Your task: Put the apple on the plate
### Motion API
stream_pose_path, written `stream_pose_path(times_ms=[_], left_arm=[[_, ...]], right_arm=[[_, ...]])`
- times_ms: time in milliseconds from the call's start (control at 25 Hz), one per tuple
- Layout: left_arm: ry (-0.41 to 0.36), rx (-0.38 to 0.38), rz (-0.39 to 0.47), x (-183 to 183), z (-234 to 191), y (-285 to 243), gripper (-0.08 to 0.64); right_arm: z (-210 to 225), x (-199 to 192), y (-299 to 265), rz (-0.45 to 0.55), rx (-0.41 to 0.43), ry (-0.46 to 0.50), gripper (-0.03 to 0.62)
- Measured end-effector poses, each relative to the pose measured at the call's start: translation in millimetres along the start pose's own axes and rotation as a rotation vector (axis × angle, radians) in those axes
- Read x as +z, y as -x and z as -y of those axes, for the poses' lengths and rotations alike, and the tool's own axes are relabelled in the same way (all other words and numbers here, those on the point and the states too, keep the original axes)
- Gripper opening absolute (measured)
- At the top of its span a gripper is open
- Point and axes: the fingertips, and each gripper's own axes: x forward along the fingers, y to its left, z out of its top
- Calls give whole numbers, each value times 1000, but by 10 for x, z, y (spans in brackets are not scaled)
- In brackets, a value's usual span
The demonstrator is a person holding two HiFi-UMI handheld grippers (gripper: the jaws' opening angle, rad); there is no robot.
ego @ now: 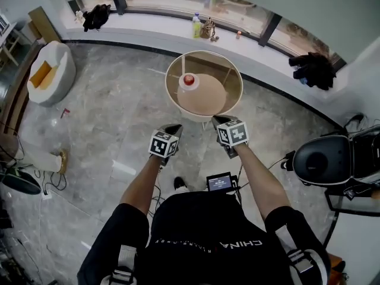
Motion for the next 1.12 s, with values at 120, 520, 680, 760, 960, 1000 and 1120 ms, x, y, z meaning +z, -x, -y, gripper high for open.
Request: stream_pose_path(times_ms=[120, 520, 680, 760, 960, 1000, 1120], left_arm=[[1, 16, -6, 81, 155, -85, 17], [-32, 73, -20, 207, 528, -133, 17], [-51, 77, -7, 288, 618, -164, 17], [-58, 73, -3, 317, 656, -188, 17], [-61, 46, 1, 378, 730, -228, 17], [-63, 46, 0, 387, 728, -226, 17], [-66, 49, 0, 420, 705, -217, 17]], right_arm=[[130, -1, 158, 23, 12, -2, 28], [287, -109, 390, 30, 54, 13, 29], [348, -182, 435, 27, 61, 5, 29], [376, -190, 457, 30, 56, 6, 29], [393, -172, 480, 36, 63, 7, 29], [389, -162, 482, 36, 65, 7, 29], [380, -123, 487, 39, 65, 10, 29]])
